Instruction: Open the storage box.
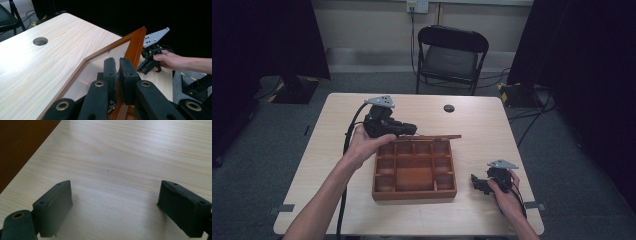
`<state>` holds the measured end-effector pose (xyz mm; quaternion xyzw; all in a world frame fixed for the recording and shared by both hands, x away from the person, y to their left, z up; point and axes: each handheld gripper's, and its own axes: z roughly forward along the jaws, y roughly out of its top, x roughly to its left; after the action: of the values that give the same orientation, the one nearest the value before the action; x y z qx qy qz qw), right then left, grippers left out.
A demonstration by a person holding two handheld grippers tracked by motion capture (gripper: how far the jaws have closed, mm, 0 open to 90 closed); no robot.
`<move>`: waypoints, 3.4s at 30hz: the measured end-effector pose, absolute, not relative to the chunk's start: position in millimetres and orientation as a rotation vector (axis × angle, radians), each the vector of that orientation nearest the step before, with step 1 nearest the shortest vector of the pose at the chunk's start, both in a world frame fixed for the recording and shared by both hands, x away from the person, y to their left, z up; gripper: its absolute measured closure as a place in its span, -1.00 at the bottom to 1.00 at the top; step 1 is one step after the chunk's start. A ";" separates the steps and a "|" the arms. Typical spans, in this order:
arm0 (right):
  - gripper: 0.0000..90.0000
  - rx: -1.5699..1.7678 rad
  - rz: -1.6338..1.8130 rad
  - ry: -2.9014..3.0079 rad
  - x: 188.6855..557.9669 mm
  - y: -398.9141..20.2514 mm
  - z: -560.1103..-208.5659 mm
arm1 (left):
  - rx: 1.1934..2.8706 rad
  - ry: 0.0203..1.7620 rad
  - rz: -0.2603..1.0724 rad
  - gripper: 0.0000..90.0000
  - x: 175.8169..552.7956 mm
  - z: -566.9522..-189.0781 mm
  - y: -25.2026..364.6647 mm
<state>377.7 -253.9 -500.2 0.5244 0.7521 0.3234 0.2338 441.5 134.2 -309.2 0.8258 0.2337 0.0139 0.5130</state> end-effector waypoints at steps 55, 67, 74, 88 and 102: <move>-0.75 1.440 0.888 2.065 377.7 -253.9 -500.2 | 1.978 0.558 0.037 0.89 443.3 -308.3 133.8; -0.75 1.440 0.888 2.065 377.7 -253.9 -500.2 | 1.980 0.558 0.042 0.90 443.0 -308.2 133.6; -0.75 1.440 0.888 2.065 377.7 -253.9 -500.2 | 1.980 0.559 0.044 0.90 443.0 -308.1 133.7; -0.75 1.439 0.888 2.066 377.7 -254.0 -500.2 | 1.976 0.558 0.054 0.90 442.9 -307.8 133.3; -0.75 1.440 0.888 2.066 377.7 -253.9 -500.2 | 1.964 0.555 0.044 0.93 443.9 -308.0 134.4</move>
<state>377.7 -253.9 -500.2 0.5242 0.7523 0.3235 0.2336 443.9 134.4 -308.0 0.8202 0.2318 0.0182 0.5226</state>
